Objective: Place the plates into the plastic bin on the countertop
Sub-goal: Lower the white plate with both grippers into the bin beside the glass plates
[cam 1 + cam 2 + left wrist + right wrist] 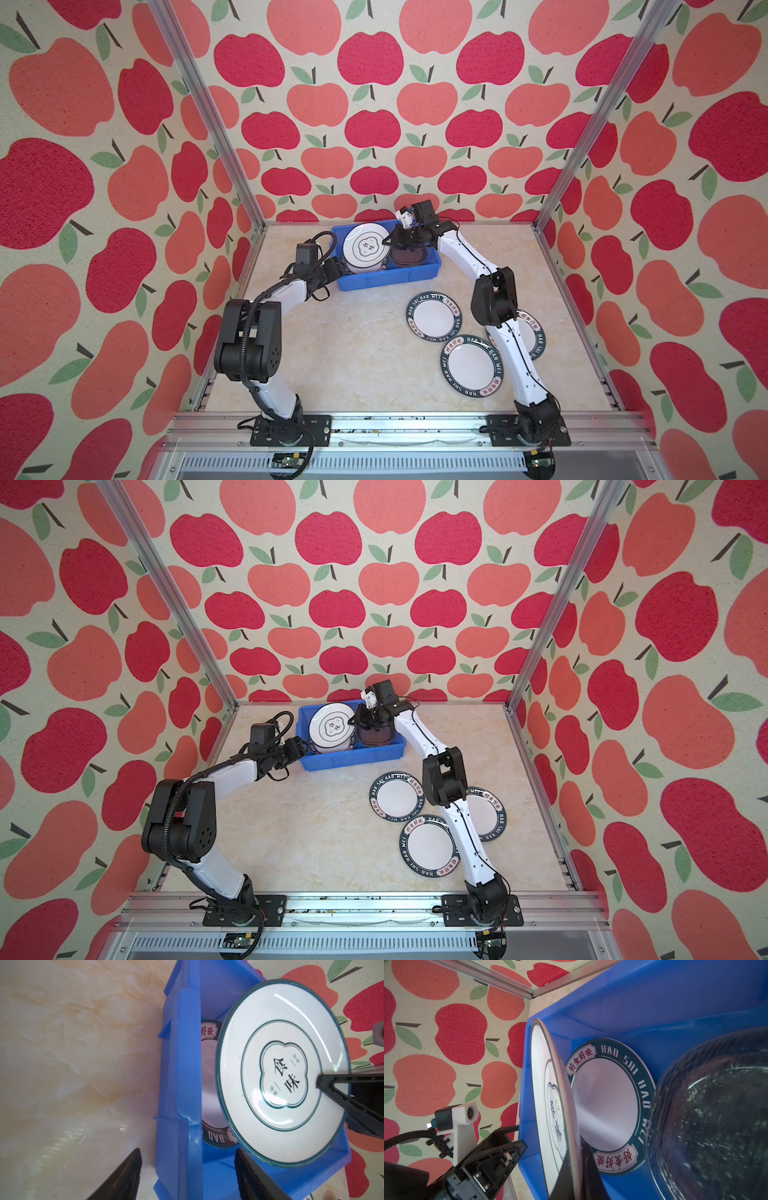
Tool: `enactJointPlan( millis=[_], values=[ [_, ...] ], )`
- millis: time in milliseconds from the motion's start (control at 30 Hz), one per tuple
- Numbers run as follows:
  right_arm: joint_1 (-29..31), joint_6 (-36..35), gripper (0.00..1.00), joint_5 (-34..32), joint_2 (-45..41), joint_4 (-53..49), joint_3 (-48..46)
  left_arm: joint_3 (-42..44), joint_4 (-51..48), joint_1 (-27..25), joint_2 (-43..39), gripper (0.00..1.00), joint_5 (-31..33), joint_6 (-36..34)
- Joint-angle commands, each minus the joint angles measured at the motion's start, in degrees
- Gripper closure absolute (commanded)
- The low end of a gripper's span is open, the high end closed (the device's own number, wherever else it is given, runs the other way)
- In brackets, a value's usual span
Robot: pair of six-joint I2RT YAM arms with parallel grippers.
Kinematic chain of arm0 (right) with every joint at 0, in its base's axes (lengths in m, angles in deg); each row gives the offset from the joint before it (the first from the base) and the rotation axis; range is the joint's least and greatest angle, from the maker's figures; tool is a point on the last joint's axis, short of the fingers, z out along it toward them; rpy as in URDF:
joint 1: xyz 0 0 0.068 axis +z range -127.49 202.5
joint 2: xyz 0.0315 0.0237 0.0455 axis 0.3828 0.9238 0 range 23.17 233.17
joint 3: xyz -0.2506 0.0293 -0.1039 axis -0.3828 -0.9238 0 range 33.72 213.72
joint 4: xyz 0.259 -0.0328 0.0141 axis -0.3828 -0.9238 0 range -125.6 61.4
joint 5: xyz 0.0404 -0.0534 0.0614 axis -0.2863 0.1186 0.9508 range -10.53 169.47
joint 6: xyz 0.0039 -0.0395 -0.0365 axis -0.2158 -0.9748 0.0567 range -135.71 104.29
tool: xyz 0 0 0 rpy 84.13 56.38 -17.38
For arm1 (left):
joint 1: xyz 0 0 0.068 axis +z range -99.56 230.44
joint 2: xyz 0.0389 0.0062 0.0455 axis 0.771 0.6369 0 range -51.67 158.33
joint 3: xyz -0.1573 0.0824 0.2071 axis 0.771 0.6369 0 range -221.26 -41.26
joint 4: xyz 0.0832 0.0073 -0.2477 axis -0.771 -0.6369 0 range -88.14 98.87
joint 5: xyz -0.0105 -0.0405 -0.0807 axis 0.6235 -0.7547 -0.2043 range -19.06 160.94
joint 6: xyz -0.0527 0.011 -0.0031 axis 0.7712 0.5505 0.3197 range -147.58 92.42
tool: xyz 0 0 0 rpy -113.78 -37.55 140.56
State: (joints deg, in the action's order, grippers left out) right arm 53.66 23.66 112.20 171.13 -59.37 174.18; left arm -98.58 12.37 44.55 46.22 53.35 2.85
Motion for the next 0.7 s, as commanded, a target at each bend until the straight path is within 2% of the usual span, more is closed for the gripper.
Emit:
enactJointPlan(
  millis=[0, 433, 600, 633, 667],
  values=[
    [0.4, 1.1, 1.00, 2.5, 1.4, -0.2, 2.5, 1.6, -0.5, -1.0, -2.1, 0.28, 0.0, -1.0],
    [0.5, 1.8, 1.00, 2.6, 5.6, -0.8, 5.0, 9.3, -3.6, -4.4, -10.6, 0.36, 1.1, -0.3],
    [0.8, 1.9, 1.00, 2.3, 7.3, -1.0, 7.2, 11.7, -3.2, -4.5, -12.5, 0.35, 2.0, 0.1],
    [0.9, 1.8, 0.96, 2.2, 7.8, -1.4, 7.9, 11.7, -3.3, -4.5, -12.6, 0.35, 2.0, 0.0],
    [1.1, 1.5, 0.87, 2.0, 8.2, -2.0, 8.9, 11.6, -3.2, -4.5, -12.6, 0.35, 1.9, 0.0]
  ],
)
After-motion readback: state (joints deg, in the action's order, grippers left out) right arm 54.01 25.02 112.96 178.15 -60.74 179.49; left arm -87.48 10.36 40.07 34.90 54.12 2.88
